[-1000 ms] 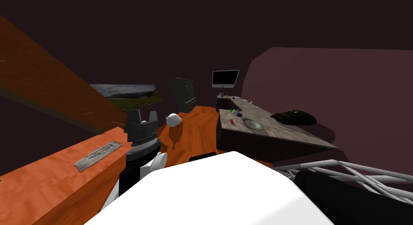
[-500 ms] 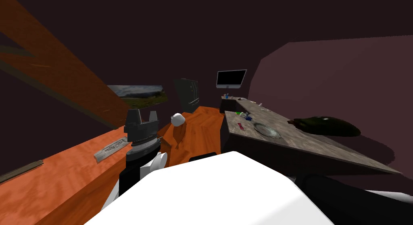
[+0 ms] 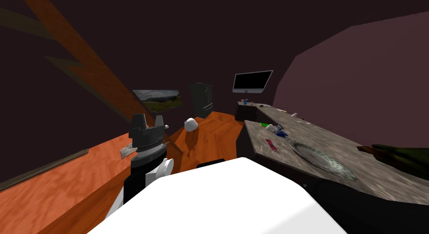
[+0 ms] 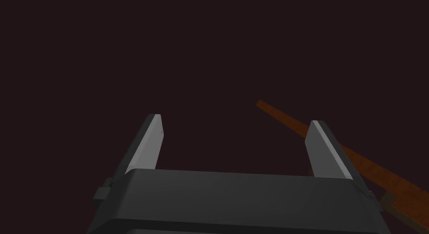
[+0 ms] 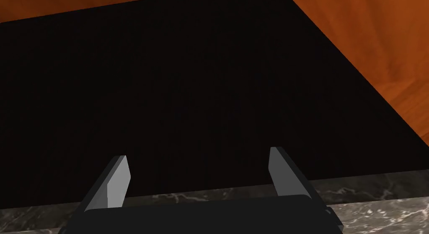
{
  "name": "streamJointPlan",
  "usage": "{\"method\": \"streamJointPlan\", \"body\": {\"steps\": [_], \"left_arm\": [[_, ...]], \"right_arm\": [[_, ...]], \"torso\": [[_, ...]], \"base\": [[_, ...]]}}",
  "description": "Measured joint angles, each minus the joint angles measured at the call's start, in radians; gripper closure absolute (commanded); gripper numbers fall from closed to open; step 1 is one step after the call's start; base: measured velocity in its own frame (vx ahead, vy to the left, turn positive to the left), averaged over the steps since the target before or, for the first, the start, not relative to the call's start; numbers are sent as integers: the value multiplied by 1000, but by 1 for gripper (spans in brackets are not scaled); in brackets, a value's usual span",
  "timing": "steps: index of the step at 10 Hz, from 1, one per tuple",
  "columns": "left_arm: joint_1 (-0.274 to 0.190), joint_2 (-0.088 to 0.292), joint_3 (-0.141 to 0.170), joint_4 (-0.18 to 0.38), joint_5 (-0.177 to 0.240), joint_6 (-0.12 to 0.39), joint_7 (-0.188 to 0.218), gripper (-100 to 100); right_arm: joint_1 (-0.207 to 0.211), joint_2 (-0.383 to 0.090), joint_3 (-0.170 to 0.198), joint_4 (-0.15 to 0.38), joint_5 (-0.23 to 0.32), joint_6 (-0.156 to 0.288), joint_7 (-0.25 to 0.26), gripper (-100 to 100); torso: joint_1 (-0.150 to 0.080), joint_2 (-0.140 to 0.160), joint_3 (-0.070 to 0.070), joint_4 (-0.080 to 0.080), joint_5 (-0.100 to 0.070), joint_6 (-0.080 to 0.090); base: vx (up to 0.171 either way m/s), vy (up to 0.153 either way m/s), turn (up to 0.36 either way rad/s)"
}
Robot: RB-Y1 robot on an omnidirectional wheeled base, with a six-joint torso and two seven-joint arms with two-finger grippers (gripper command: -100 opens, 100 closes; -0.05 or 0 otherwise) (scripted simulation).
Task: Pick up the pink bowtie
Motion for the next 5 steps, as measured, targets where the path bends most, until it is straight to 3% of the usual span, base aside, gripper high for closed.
{"method": "streamJointPlan", "body": {"steps": [2, 5], "left_arm": [[0, 0, 0, 0, 0, 0, 0, 0], [0, 0, 0, 0, 0, 0, 0, 0]], "right_arm": [[-17, -40, 27, 12, -25, 6, -3, -100], [-42, -76, 52, 21, -51, 12, -3, -100]], "torso": [[-6, 0, 0, 0, -1, 1], [-9, 6, 3, 1, -2, 1]], "base": [[278, -43, 198], [185, -85, 163]]}}
